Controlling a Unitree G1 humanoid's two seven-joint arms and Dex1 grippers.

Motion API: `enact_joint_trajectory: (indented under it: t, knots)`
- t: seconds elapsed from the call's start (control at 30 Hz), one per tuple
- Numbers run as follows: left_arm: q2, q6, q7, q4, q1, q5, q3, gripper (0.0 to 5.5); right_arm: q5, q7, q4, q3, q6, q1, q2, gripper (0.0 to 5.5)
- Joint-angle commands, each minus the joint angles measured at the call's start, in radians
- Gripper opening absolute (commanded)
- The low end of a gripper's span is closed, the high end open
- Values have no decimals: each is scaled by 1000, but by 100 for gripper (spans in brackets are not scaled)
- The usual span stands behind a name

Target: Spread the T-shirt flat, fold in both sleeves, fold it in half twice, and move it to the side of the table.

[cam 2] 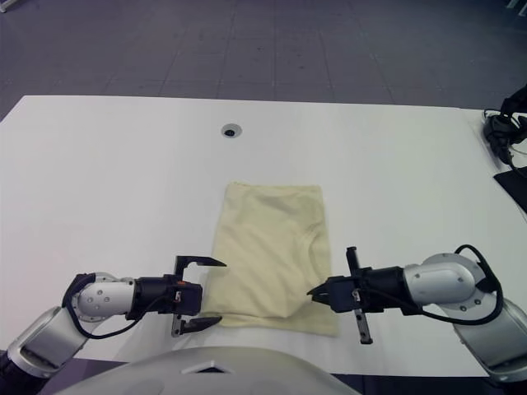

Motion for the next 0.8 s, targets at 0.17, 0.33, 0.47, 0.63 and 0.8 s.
enact_joint_trajectory:
  t: [0.17,0.33,0.47,0.63,0.8]
  knots:
    - [43,5,-4,20,12,23,25,540,-68,46,50,-42,-72,58,-56,2]
    - [47,3,-2,20,17,19,30,540,-116,52,65,-24,-105,67,-71,2]
    - [47,2,0,17,23,19,34,540,-141,52,73,-6,-119,64,-68,2]
    - [43,7,4,9,31,23,36,540,-143,64,57,5,-126,89,-72,2]
    - [38,13,13,1,40,28,34,540,-77,70,10,8,-86,81,-49,2]
